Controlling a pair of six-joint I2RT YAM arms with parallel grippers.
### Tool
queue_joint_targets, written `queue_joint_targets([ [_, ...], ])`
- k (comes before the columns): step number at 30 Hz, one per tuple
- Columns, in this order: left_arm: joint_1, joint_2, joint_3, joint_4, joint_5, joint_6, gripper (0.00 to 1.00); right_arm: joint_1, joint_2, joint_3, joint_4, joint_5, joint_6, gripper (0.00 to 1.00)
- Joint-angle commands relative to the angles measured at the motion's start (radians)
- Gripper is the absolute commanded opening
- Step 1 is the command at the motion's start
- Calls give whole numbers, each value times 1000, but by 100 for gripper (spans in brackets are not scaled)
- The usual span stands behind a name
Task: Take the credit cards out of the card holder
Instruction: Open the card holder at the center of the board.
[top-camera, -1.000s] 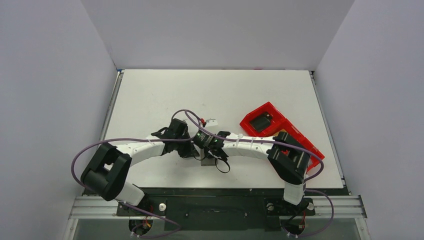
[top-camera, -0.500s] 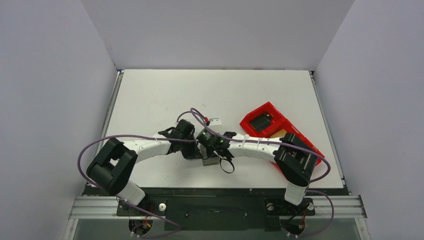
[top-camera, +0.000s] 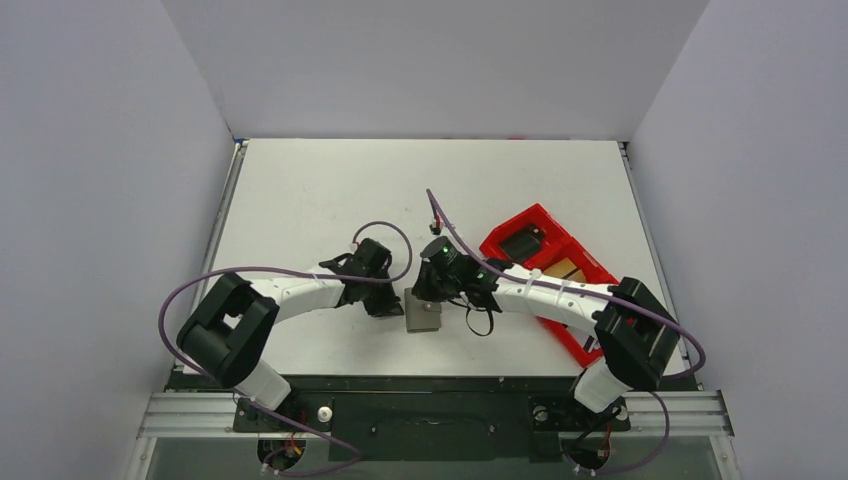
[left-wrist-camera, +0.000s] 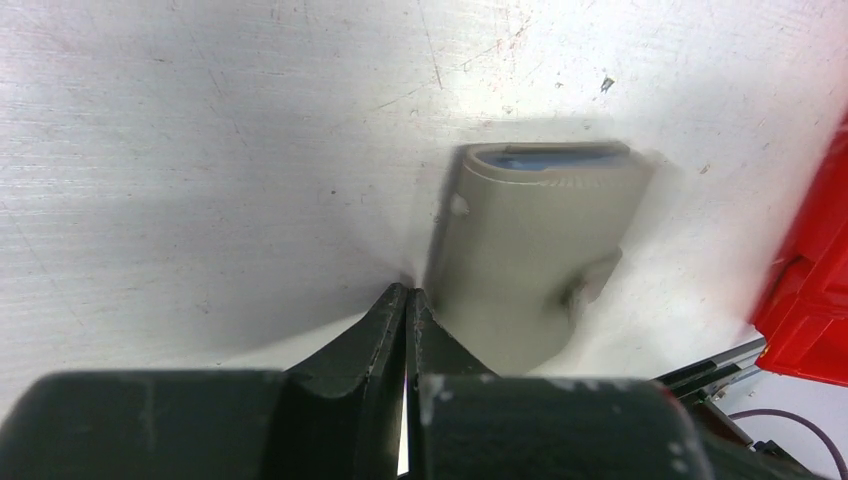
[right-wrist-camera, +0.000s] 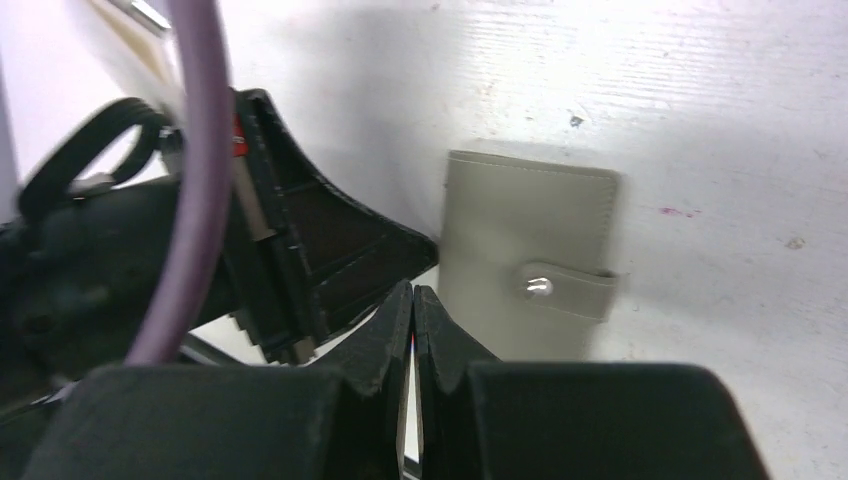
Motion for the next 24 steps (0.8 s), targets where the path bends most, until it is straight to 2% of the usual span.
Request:
queue_joint_targets([
  [1, -6, 11, 32, -12, -41, 10, 0, -21, -63, -21, 95, -71, 37, 0],
  [8, 10, -89, 55, -92, -62, 50, 0, -22, -41, -17, 17, 21, 19, 0],
  [11, 16, -132, 64, -89, -12, 61, 6, -7, -11, 17, -79, 107, -3, 0],
  [14, 22, -128, 60, -25, 61, 28, 11, 14, 23, 50, -141, 168, -29, 17],
  [19, 37, -68, 30, 114, 170, -76, 12, 57, 81, 112, -194, 231, -35, 35],
  [24, 42, 12, 57, 166, 177, -94, 12, 77, 127, 135, -210, 277, -40, 38],
])
